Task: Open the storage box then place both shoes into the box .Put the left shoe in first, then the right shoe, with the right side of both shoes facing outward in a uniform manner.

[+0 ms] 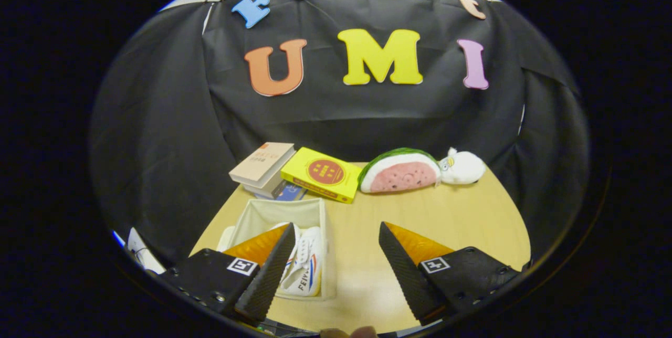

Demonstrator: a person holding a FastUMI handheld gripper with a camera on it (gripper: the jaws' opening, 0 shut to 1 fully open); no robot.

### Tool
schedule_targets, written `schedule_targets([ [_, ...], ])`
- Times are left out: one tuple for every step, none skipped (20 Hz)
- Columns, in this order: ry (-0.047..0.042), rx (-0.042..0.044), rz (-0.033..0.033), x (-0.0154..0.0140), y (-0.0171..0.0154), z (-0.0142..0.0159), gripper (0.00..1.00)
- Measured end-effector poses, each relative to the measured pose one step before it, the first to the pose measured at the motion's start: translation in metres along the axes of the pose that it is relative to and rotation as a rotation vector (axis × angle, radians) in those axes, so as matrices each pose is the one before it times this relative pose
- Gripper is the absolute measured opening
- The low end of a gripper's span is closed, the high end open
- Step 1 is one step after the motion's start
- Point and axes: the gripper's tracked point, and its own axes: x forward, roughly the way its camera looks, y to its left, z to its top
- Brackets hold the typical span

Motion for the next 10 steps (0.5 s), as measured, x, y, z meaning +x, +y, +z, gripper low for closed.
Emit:
schedule_targets([
  [-0.02640, 0.00050, -0.01184, -0.00572, -0.00732, 0.00385, 0.96],
  [-0.02137, 0.00163, -0.01364, -0.00579, -0.00816, 0.00201, 0.96],
  [-0.02122, 0.00926, -0.01106, -0.00550, -0.00683, 0.00239, 0.96],
  [-0.01937, 0.00961, -0.01441, -0.00400, -0.00828, 0.00149, 0.97],
  [-0.01453, 0.01059, -0.01252, -0.00455, -0.00707, 0.00063, 0.96],
  [-0.01127, 0.00905, -0.01059, -0.00261, -0.00621, 0.00050, 0.96],
  [-0.00900, 0.00463, -0.00602, -0.00301, -0.00573, -0.00028, 0.96],
  [-0.01186, 0.00179, -0.00753, -0.00172, -0.00605, 0.00020, 0.96],
  [-0.00909, 0.00036, -0.00298, -0.00370, -0.00526, 0.00016, 0.96],
  [-0.00880, 0.00839, 0.00300, -0.00346, -0.00332, 0.00046, 0.96],
])
